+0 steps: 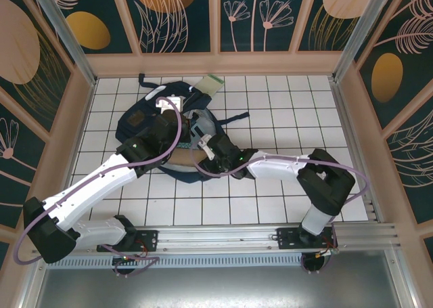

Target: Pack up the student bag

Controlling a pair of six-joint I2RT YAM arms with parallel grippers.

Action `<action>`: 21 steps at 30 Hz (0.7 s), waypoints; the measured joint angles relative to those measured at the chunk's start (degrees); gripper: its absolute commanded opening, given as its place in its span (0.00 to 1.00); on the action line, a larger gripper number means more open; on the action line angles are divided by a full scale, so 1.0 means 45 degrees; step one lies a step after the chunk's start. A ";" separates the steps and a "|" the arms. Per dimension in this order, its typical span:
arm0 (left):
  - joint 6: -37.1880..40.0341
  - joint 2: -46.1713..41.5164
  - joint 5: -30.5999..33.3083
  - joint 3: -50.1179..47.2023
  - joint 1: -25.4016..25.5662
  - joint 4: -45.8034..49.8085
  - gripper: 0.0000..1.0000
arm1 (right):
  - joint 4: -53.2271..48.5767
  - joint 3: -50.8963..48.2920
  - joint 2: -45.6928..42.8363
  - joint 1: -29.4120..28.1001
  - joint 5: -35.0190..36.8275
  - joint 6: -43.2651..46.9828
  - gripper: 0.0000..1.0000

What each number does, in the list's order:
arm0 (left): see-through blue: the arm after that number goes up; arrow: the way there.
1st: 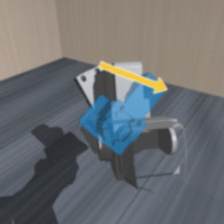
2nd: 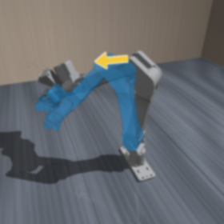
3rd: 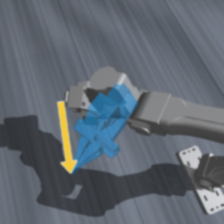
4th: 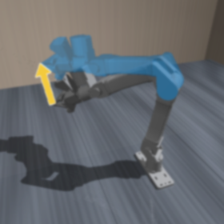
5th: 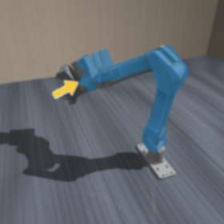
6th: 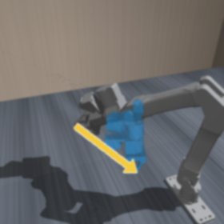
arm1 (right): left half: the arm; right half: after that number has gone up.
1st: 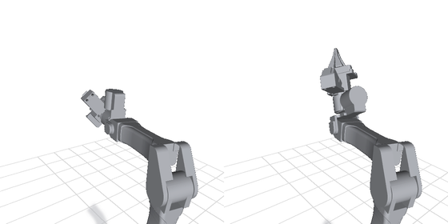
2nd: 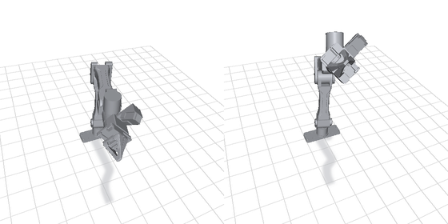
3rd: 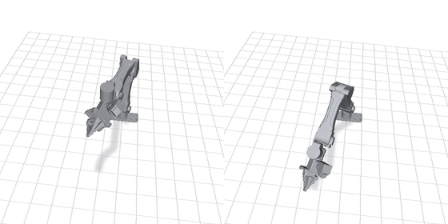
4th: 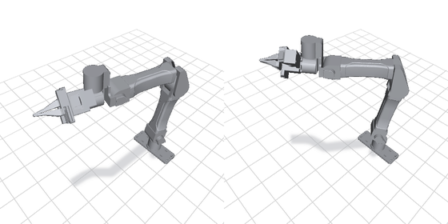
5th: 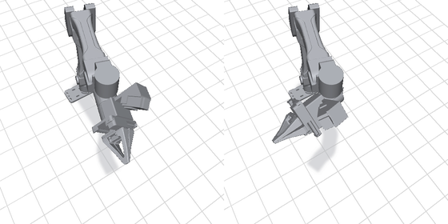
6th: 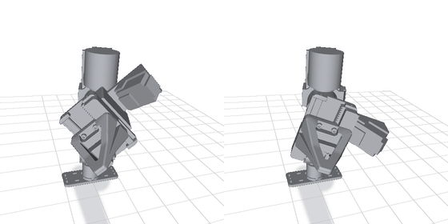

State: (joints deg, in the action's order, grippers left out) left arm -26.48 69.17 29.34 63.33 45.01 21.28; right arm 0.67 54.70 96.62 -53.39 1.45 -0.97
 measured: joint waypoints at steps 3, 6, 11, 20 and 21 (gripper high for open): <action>0.0000 -0.0005 -0.0010 -0.0029 0.0000 0.0000 0.00 | 0.0015 0.0253 0.0194 0.0199 0.0019 -0.0102 0.71; 0.0000 -0.0029 0.0000 -0.0078 0.0000 0.0005 0.00 | 0.0155 0.0238 0.0209 0.0199 0.0005 -0.0146 0.74; 0.0000 -0.0170 0.0078 -0.0107 0.0000 0.0024 0.00 | 0.0452 -0.0549 -0.0617 0.0233 -0.0291 -0.0321 0.75; -0.0194 -0.1127 0.0709 -0.0418 0.0019 0.0588 0.00 | 0.1321 -0.1049 -0.2837 0.1719 -0.0719 -0.1243 0.75; -0.0228 -0.1268 0.0787 -0.0471 0.0019 0.0695 0.00 | 0.1447 -0.1049 -0.2841 0.1977 -0.0724 -0.1389 0.75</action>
State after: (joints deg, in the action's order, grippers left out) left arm -27.51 63.46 32.88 61.21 45.10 24.40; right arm 7.18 49.98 83.83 -44.49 -1.80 -7.22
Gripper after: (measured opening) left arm 0.061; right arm 0.750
